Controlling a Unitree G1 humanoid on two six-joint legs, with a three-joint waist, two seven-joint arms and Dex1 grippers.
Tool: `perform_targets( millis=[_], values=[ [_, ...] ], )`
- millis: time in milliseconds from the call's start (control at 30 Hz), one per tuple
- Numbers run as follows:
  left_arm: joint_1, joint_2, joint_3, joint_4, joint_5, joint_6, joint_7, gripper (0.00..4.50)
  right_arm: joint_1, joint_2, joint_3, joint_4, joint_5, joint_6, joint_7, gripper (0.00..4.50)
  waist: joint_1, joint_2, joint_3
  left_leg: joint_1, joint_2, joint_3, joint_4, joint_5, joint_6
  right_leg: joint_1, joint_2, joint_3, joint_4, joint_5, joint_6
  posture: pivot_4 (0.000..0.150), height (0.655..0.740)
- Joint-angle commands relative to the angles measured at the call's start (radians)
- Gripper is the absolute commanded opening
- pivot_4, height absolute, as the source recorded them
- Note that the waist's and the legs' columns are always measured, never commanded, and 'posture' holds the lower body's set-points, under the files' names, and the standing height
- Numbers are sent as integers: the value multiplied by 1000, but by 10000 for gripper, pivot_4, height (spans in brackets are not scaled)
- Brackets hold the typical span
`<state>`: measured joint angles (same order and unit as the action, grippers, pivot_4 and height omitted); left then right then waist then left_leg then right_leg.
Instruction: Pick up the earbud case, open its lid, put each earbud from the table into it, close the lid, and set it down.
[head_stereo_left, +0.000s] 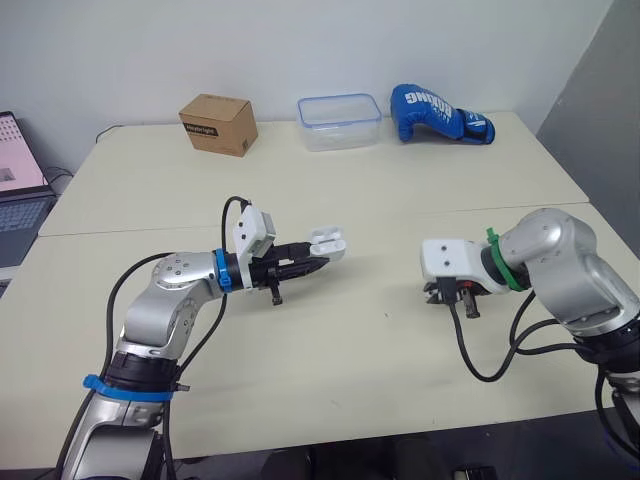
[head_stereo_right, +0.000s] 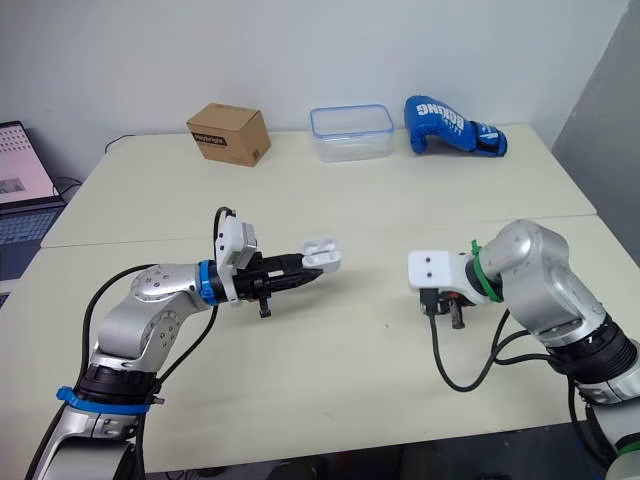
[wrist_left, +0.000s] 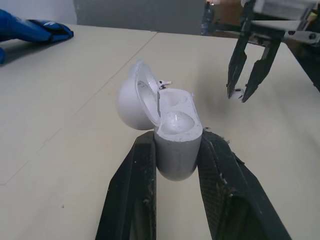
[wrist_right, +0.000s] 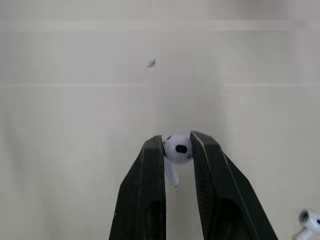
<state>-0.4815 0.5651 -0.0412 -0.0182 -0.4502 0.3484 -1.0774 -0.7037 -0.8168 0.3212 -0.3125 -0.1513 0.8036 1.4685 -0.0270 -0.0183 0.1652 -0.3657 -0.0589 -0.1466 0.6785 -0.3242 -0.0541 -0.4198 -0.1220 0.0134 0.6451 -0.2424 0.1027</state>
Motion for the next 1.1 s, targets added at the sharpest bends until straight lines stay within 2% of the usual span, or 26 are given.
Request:
perform_targets(
  millis=[33,167,300,433,633,833,1100],
  values=[
    [-42,-18,-3,36,13,-30,-5,7805,32,93,-189,-73,159,131,-83,3831,0,0,0,0,0,0,0,0,0,0,0,0,0,0,0,1500,7307],
    [-74,-42,-9,102,37,-58,-7,7805,82,245,-359,-174,301,221,-226,3831,0,0,0,0,0,-1,0,0,0,0,0,0,1,0,0,1500,7307],
    [-91,-61,-16,152,56,-95,-16,7805,88,380,-468,-268,422,354,-367,3831,0,0,0,0,0,-1,0,0,0,-1,0,0,1,0,0,1500,7307],
    [-102,-69,-16,183,56,-111,-43,7805,111,492,-525,-354,511,367,-497,3831,-2,1,0,0,0,-2,0,0,0,-1,0,0,1,0,0,1500,7307],
    [-115,-67,-21,198,59,-91,-49,7805,96,516,-433,-341,594,384,-605,3831,-4,1,0,0,0,-2,0,0,0,-1,0,0,2,0,0,1500,7307],
    [-124,-71,-12,171,22,-48,-60,7805,95,548,-299,-238,558,266,-717,3831,-6,1,0,1,0,-2,0,0,0,-1,0,0,2,0,0,1500,7307],
    [-137,-82,-27,130,11,-17,-74,7805,100,590,-222,-187,546,127,-827,3831,-7,1,0,0,0,-2,0,0,0,-1,0,0,2,0,0,1500,7307]
  ],
)
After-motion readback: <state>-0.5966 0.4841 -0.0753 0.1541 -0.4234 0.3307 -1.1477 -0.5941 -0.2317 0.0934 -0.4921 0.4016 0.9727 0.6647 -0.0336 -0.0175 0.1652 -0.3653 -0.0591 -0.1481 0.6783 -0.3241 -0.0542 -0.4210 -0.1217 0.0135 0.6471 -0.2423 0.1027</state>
